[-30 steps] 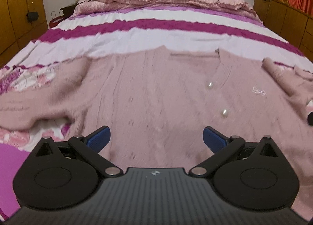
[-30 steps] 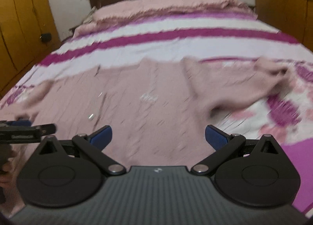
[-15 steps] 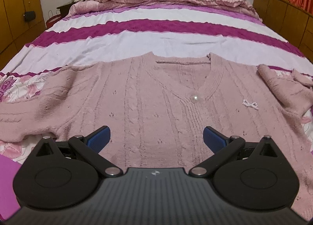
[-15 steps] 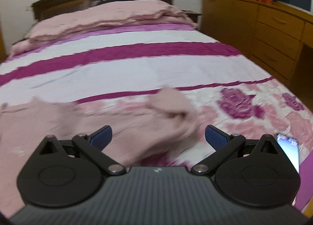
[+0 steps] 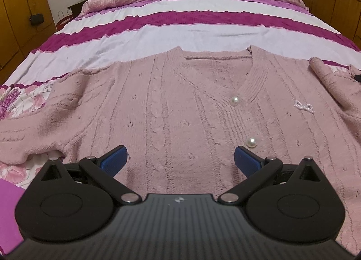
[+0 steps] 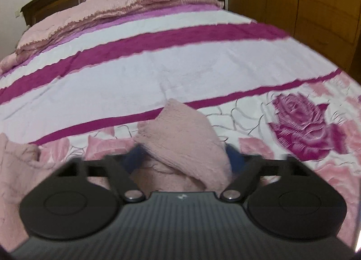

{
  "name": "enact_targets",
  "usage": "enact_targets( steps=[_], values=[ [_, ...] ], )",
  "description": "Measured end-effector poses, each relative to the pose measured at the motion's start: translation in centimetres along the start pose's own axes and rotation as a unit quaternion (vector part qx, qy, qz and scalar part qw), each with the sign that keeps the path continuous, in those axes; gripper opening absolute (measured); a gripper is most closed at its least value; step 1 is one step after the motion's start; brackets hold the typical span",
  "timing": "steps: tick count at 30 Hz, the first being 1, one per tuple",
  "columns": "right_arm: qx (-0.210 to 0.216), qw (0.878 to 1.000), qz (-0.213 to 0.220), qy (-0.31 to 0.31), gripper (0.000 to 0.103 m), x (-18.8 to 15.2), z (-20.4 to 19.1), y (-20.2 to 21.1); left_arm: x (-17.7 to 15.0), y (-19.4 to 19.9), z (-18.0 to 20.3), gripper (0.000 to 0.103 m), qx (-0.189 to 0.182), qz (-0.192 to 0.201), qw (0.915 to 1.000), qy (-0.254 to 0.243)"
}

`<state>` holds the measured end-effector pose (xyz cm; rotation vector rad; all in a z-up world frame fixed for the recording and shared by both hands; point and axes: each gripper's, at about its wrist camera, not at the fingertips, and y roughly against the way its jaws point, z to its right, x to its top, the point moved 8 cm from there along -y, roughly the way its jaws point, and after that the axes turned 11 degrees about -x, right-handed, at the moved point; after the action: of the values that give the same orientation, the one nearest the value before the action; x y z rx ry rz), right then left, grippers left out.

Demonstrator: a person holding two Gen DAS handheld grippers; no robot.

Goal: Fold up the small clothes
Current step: 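Grasp the cardigan sleeve nearest the right tool with the right tool, then carry the held sleeve across the cardigan body and open the right tool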

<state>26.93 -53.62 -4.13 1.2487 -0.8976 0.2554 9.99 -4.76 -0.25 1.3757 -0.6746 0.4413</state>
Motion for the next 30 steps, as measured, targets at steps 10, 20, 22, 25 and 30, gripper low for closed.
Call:
enact_targets(
  steps=[10,20,22,25,30],
  values=[
    [-0.019,0.995,0.052,-0.085,0.021,3.0,5.7,5.4,-0.1,0.8,-0.6,0.103,0.001,0.011,0.9999,0.003],
    [-0.038,0.986,0.113,-0.115,0.021,6.1,9.8,12.9,-0.8,2.6,-0.9,0.103,-0.004,0.027,0.9996,0.006],
    [-0.029,0.986,0.116,-0.115,0.021,6.1,9.2,13.8,-0.9,3.0,-1.1,0.103,-0.006,0.03,0.9995,0.008],
    [-0.008,0.986,0.119,-0.115,0.021,6.5,7.3,15.3,-1.1,3.8,-1.7,0.103,-0.002,0.037,0.9993,0.009],
    [0.036,0.984,0.135,-0.114,0.021,7.8,2.5,18.5,-1.4,5.2,-3.3,0.103,0.01,0.044,0.9988,0.021]
  ],
)
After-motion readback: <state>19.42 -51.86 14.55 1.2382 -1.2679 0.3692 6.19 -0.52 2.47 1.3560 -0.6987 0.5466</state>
